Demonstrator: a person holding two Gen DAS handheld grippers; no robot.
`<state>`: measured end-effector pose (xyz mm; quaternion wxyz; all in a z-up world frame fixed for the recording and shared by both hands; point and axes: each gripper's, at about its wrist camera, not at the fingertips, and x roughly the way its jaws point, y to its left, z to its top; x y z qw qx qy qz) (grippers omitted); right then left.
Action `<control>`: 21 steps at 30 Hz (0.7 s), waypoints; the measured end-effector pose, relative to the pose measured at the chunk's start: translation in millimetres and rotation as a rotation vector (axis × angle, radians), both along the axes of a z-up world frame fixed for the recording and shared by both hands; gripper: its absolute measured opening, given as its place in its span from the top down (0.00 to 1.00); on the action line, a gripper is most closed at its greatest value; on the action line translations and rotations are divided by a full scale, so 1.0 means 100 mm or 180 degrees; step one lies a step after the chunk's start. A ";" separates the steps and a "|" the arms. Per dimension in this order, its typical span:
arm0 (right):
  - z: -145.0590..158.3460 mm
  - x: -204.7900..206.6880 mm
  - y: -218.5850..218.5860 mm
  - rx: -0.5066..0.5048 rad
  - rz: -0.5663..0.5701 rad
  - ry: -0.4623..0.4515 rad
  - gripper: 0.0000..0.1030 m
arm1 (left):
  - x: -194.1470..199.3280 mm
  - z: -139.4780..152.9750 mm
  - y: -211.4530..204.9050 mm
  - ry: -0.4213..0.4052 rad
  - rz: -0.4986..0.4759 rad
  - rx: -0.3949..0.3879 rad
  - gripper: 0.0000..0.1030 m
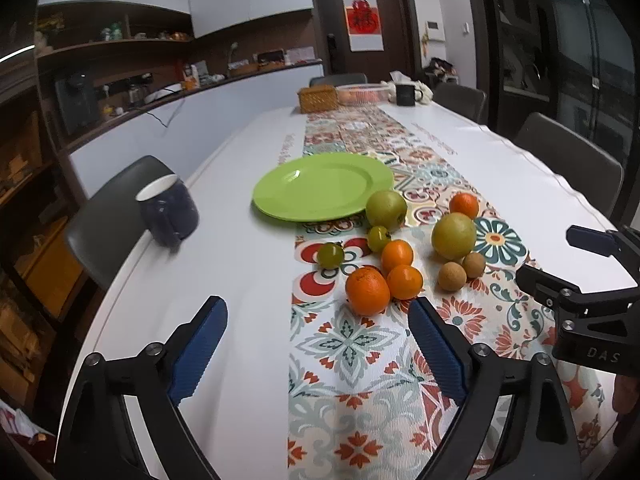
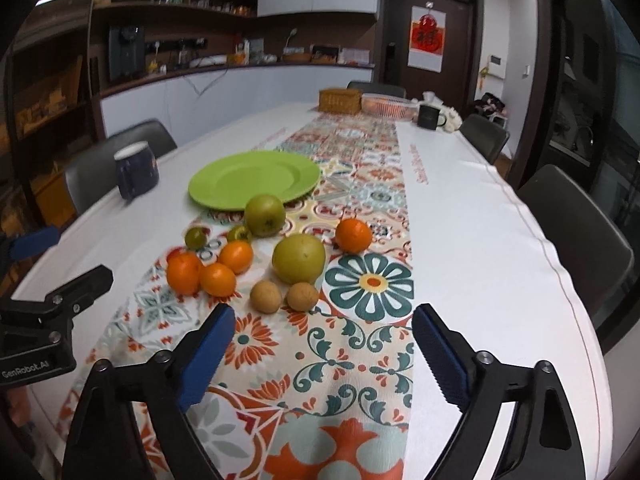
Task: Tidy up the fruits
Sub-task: 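Move left tool toward an orange while right tool approaches a small brown fruit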
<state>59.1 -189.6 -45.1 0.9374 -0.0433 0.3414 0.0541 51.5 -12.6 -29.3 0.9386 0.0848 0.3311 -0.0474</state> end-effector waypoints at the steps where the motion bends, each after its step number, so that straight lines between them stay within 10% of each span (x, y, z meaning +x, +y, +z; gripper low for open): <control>1: -0.03 0.04 0.00 -0.0024 0.0023 0.0040 0.19 | 0.03 -0.03 -0.02 0.0020 -0.0030 0.0002 0.13; 21: -0.44 0.61 0.05 -0.0044 0.0288 0.0619 0.48 | 0.59 -0.50 -0.21 0.0553 -0.0482 0.0023 0.35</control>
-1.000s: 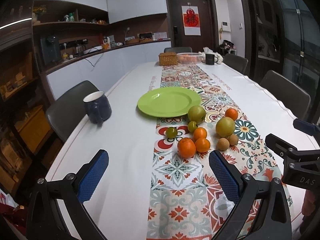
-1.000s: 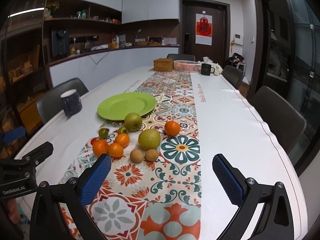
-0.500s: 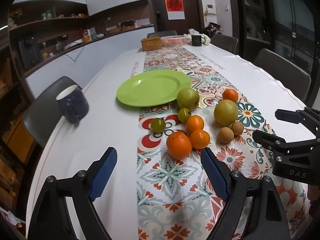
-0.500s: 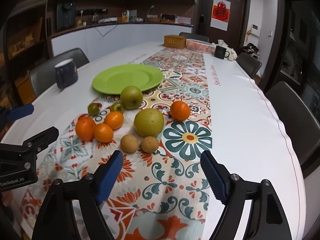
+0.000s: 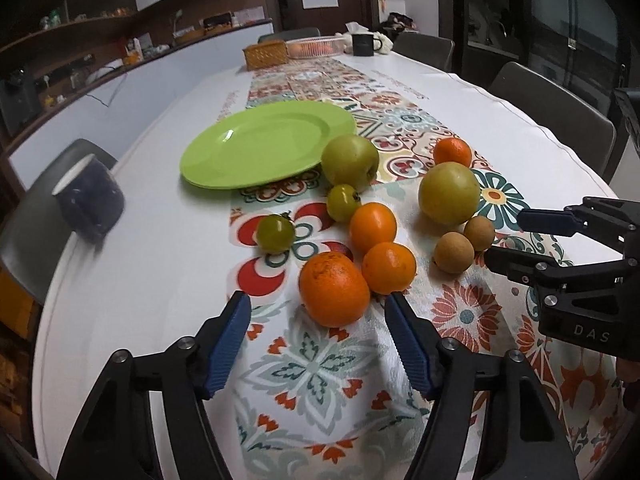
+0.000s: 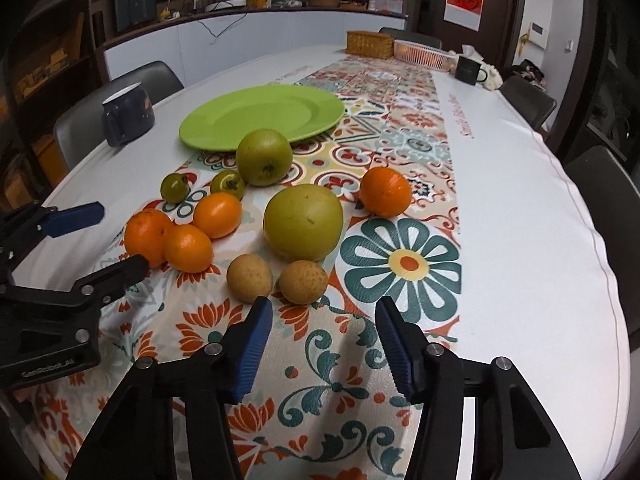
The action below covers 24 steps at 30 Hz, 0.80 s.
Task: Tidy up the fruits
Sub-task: 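Move left tool toward an orange while right tool approaches a small brown fruit, then grasp the orange with left tool while right tool grasps the brown fruit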
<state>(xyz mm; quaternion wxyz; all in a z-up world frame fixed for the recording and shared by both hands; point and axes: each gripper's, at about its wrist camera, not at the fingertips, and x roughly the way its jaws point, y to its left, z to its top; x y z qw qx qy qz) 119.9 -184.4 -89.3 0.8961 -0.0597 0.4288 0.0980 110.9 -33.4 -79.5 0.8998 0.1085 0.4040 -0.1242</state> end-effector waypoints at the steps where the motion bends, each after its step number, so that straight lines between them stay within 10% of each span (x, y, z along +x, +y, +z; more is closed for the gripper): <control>1: -0.01 0.02 0.00 -0.0003 0.0011 0.0008 0.49 | 0.02 -0.01 -0.01 0.0011 -0.0010 0.0004 0.35; 24: -0.06 0.20 0.04 0.0183 0.0146 0.0080 0.71 | 0.19 -0.05 0.00 0.0162 0.0028 -0.0128 0.61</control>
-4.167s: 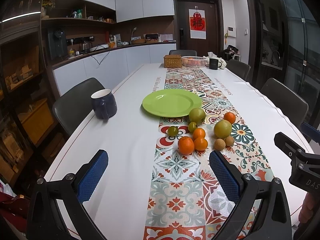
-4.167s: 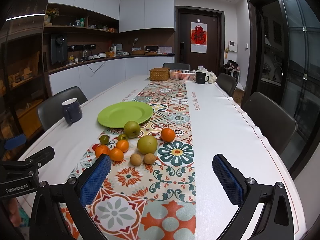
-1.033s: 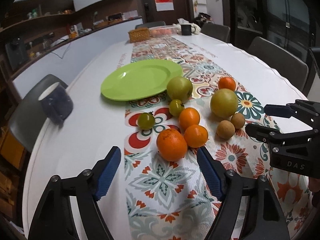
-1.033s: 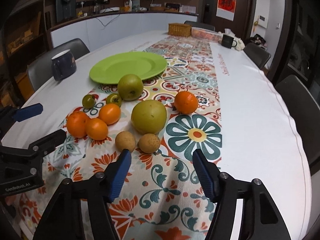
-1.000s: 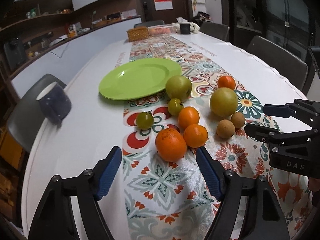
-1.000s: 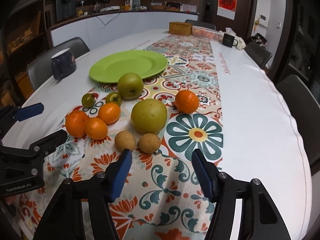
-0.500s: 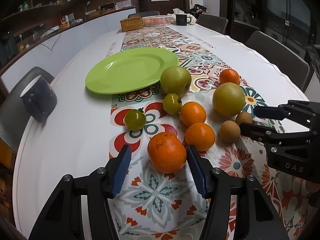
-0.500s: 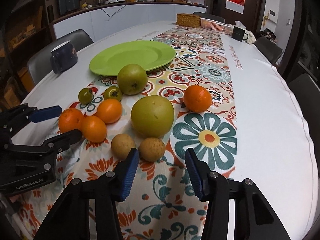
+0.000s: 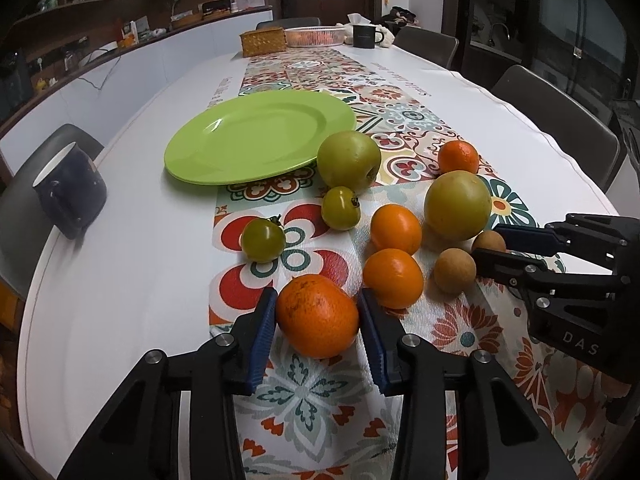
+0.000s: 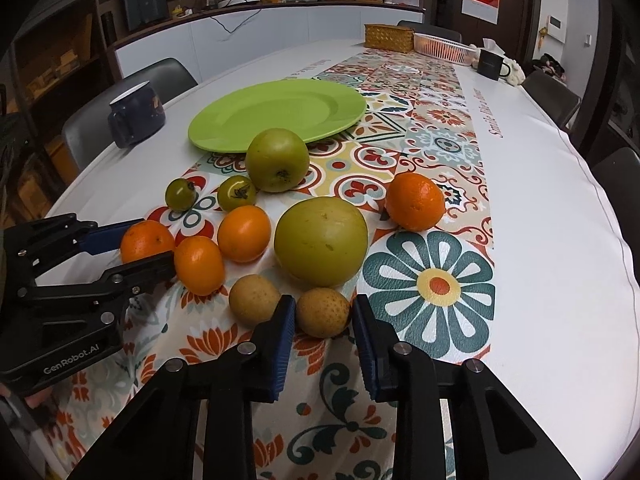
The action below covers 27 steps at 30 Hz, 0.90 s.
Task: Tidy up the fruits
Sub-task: 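Grasp the orange with left tool while right tool grasps the brown fruit, then carry both fruits onto the green plate and open both tools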
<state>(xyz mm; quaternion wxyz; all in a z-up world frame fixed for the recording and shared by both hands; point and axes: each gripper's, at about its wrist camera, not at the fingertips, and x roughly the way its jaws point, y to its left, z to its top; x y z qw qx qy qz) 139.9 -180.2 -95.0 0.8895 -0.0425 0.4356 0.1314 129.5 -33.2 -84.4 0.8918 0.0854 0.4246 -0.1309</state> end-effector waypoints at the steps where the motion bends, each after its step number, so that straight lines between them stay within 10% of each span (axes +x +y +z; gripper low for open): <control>1: 0.01 -0.01 0.00 0.0011 -0.0007 -0.0003 0.71 | -0.01 0.01 0.00 -0.0009 0.0007 -0.0004 0.61; 27: 0.85 -0.12 0.13 0.0318 0.0212 -0.0649 0.71 | -0.14 0.75 0.18 -0.0440 0.0174 -0.0202 0.61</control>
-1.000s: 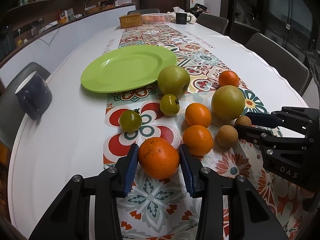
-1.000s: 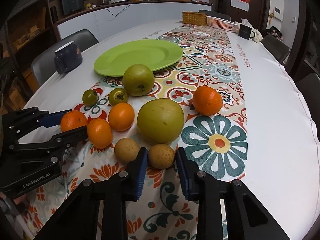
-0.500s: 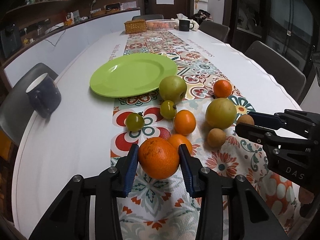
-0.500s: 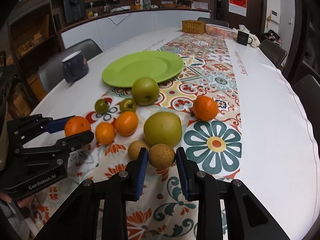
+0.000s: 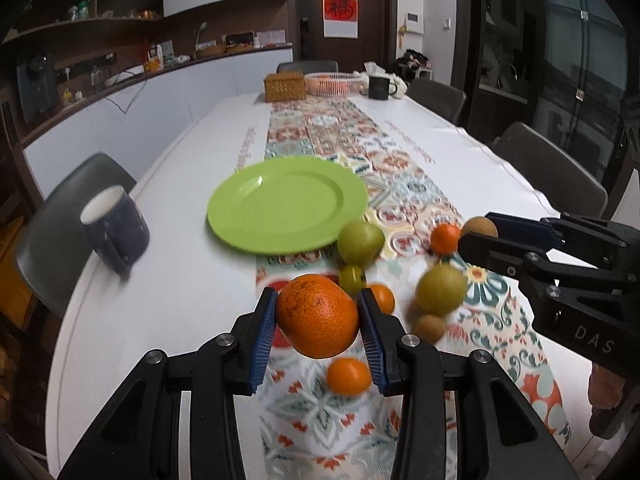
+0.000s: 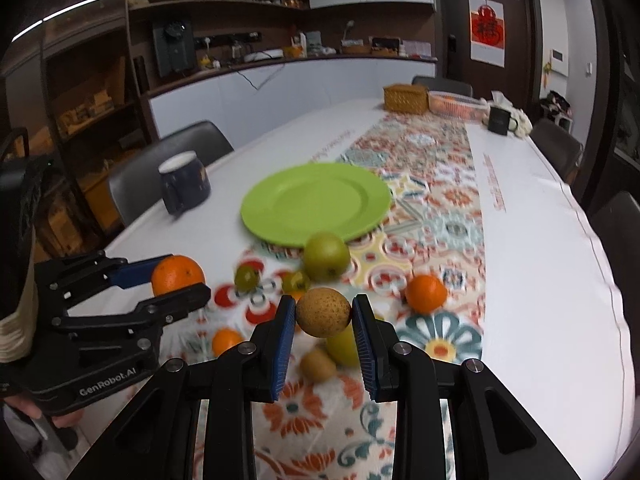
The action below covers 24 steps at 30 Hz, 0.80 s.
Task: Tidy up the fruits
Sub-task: 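Carry both fruits onto the green plate and open both tools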
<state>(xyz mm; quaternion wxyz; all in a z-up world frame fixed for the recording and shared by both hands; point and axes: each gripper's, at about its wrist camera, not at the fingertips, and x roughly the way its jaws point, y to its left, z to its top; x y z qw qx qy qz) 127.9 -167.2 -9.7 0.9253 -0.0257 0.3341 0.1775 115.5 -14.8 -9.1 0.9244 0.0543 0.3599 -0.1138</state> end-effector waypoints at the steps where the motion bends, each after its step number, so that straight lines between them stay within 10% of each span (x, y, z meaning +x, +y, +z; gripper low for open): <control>1: 0.05 0.03 0.02 0.0000 0.0013 -0.0042 0.71 | 0.04 0.05 0.01 -0.0035 0.0006 0.0003 0.61; 12: 0.37 0.70 0.24 -0.0040 0.0167 -0.0192 0.71 | 0.69 0.27 0.16 -0.0001 0.0062 -0.0023 0.61; 24: 0.10 1.65 0.48 -0.0137 0.0295 0.0358 0.71 | 1.46 0.04 0.27 0.0321 0.0013 -0.0014 0.61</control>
